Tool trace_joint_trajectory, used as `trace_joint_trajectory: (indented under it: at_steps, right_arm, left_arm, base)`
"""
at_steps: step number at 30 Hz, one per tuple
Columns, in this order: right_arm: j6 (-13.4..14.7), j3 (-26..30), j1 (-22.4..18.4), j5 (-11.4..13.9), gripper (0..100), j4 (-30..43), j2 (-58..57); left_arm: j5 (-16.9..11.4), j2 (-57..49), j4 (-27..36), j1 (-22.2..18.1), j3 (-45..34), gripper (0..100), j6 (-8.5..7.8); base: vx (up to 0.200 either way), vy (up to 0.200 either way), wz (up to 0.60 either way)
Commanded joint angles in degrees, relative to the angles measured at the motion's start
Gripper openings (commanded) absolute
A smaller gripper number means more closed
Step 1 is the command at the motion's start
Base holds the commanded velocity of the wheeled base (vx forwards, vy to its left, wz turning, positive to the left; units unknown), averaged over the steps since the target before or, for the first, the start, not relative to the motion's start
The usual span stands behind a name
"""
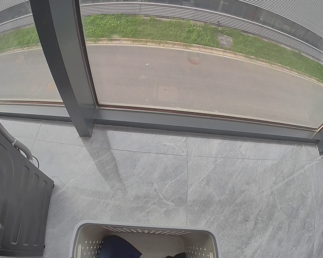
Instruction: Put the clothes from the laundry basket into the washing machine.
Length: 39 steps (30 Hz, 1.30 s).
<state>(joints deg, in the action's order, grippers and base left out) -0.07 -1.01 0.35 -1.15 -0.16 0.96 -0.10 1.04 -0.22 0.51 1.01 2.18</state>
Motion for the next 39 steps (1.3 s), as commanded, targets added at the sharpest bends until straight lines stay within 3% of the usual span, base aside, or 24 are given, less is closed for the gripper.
trace_joint_trajectory:
  at_steps: [1,39]
  right_arm:
    - [0.0,0.9,0.0,0.0,100,0.0,-1.0]
    - [0.0,0.9,0.0,0.0,100,0.0,-1.0]
  left_arm:
    - [0.0,-0.9,0.0,0.0,-1.0,100,0.02]
    - [0.0,-0.9,0.0,0.0,-1.0,100,-0.07]
  base:
    - [-0.2,0.0,0.0]
    - [-0.2,0.0,0.0]
